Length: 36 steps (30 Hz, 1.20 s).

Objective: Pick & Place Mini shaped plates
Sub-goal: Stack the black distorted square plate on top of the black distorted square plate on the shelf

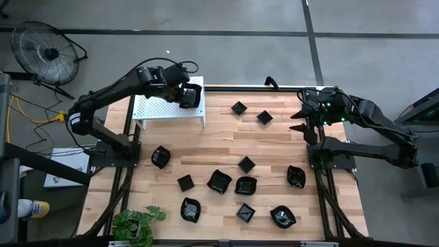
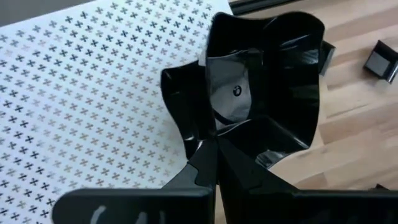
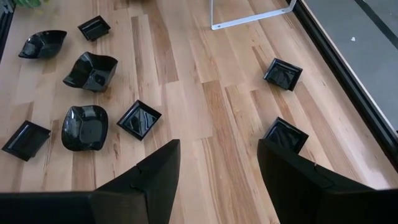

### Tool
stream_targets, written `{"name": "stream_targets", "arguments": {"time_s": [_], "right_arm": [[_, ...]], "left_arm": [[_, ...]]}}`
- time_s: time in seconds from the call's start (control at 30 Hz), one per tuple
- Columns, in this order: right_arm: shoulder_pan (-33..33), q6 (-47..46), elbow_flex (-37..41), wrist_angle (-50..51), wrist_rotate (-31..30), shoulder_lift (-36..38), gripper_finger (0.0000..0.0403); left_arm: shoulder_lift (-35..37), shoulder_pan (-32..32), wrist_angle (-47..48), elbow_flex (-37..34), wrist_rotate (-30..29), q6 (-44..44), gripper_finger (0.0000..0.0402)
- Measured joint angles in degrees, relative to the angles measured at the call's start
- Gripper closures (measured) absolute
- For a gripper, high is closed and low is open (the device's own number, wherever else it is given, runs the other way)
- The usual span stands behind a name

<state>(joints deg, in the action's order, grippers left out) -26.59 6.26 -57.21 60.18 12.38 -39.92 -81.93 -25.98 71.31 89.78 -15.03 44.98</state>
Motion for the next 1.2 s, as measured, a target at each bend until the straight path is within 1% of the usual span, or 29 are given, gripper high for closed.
{"name": "stream_targets", "arguments": {"time_s": [0.1, 0.17, 0.27, 0.33, 0.4, 0.47, 0.57, 0.63, 0.7, 0.8, 0.93, 1.2], "right_arm": [[0.01, -0.14, 0.0, 0.0, 0.0, -0.02, 0.0194], [0.02, -0.2, 0.0, 0.0, 0.0, -0.02, 0.0194], [0.02, -0.24, 0.0, 0.0, 0.0, -0.02, 0.0194], [0.0, -0.31, 0.0, 0.02, 0.0, -0.02, 0.0194], [0.0, -0.81, 0.0, 0.11, 0.0, -0.02, 0.0194], [0.02, -1.1, 0.0, 0.09, 0.0, -0.02, 0.0194], [0.01, -1.11, 0.0, 0.09, -0.01, -0.01, 0.0194], [0.02, -1.11, 0.0, 0.04, -0.11, 0.0, 0.0194], [0.02, -1.11, 0.0, 0.02, -0.17, -0.02, 0.0194], [0.01, -1.3, 0.0, 0.02, -0.23, -0.02, 0.0194], [0.01, -1.63, 0.0, 0.0, -0.24, -0.02, 0.0194], [0.0, -1.75, 0.0, 0.0, -0.24, -0.02, 0.0194]], "left_arm": [[0.08, -0.21, -0.63, -1.36, 0.6, 0.28, 0.0401], [1.11, -1.17, -2.18, -2.93, 2.22, 0.08, 0.0401], [3.79, -1.99, -6.8, -5.87, 3.81, -0.95, 0.0401], [5.95, -2.29, -9.75, -8.16, 3.55, -0.99, 0.0401], [8.34, -2.82, -11.18, -10.31, 3.77, -0.15, 0.0401], [10.26, -2.94, -13.54, -12.8, 5.2, 0.46, 0.0401], [11.79, -2.96, -16.51, -17.05, 6.13, 3.73, 0.0401], [12.65, -2.89, -20.72, -19.41, 7.19, 5.07, 0.0401], [12.77, -2.92, -24.5, -21.06, 8.45, 6.74, 0.0401], [12.64, -2.95, -26.73, -22.17, 8.07, 9.39, 0.0401], [12.72, -2.93, -25.78, -22.22, 7.59, 11.98, 0.0401], [12.9, -2.95, -20.52, -22.25, 8.04, 13.06, 0.0401]]}}
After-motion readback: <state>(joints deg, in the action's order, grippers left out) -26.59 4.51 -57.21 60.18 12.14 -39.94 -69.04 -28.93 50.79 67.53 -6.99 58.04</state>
